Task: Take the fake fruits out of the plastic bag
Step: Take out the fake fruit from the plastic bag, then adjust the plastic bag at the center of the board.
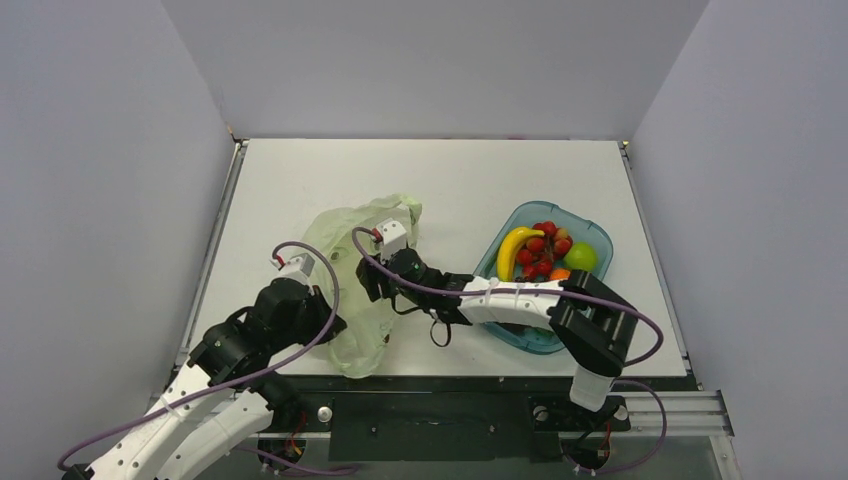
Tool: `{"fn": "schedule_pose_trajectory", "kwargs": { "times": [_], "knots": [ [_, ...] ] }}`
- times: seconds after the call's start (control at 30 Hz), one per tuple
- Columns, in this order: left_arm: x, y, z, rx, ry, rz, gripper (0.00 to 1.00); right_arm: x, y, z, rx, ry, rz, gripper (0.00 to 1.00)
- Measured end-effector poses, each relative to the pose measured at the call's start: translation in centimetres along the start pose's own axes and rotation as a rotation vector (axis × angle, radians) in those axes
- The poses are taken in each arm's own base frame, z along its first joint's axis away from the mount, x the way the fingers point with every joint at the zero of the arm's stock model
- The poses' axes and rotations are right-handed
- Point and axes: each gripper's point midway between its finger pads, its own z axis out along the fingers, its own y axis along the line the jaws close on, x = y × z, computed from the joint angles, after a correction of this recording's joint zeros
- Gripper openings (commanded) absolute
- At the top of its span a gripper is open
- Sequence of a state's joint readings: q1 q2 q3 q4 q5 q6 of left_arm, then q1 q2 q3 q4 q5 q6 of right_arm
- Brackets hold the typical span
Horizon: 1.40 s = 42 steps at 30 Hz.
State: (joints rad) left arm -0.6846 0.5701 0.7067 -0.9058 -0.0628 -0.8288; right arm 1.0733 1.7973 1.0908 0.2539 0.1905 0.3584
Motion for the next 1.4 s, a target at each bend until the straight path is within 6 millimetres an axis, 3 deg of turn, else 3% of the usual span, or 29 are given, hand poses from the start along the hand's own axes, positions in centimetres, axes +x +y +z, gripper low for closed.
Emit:
{"fn": "schedule_pose_trajectory", "kwargs": {
  "times": [0.17, 0.4, 0.53, 0.67, 0.77, 0.9, 0.97, 1.07, 1.23, 1.4],
  "knots": [
    [-1.5, 0.6, 0.4, -0.053, -0.077, -0.035, 0.0, -1.5, 1.0, -3.8, -0.09, -0.001, 0.033, 0.0],
    [-5.2, 0.8, 0.7, -0.166, -0.167, -0.012, 0.0, -6.5, 0.3, -11.6, -0.133, -0.111, 0.059, 0.0],
    [-9.1, 0.1, 0.2, -0.207, -0.24, 0.004, 0.0, -8.9, -2.3, -16.5, -0.089, -0.198, 0.084, 0.0],
    [-13.7, 0.4, -0.5, -0.24, -0.319, -0.002, 0.0, -10.1, -6.9, -20.5, 0.023, -0.275, 0.124, 0.0],
    [-17.0, 1.2, -0.9, -0.262, -0.367, -0.005, 0.0, -9.1, -10.6, -22.6, 0.138, -0.286, 0.148, 0.0],
    [-19.5, 2.2, -0.6, -0.287, -0.387, 0.019, 0.0, -6.6, -13.4, -23.8, 0.251, -0.228, 0.161, 0.0],
    [-19.8, 2.9, -0.1, -0.303, -0.375, 0.029, 0.04, -5.2, -14.6, -24.2, 0.302, -0.188, 0.175, 0.0],
    [-19.7, 3.9, 0.5, -0.318, -0.343, 0.043, 0.25, -3.4, -16.3, -24.9, 0.377, -0.127, 0.213, 0.0],
    [-18.7, 4.2, 1.0, -0.286, -0.28, 0.055, 0.43, 0.4, -18.2, -26.3, 0.48, 0.003, 0.288, 0.01],
    [-17.9, 3.8, 0.2, -0.244, -0.264, 0.058, 0.49, 3.4, -18.4, -27.6, 0.526, 0.126, 0.358, 0.01]
  ]
}}
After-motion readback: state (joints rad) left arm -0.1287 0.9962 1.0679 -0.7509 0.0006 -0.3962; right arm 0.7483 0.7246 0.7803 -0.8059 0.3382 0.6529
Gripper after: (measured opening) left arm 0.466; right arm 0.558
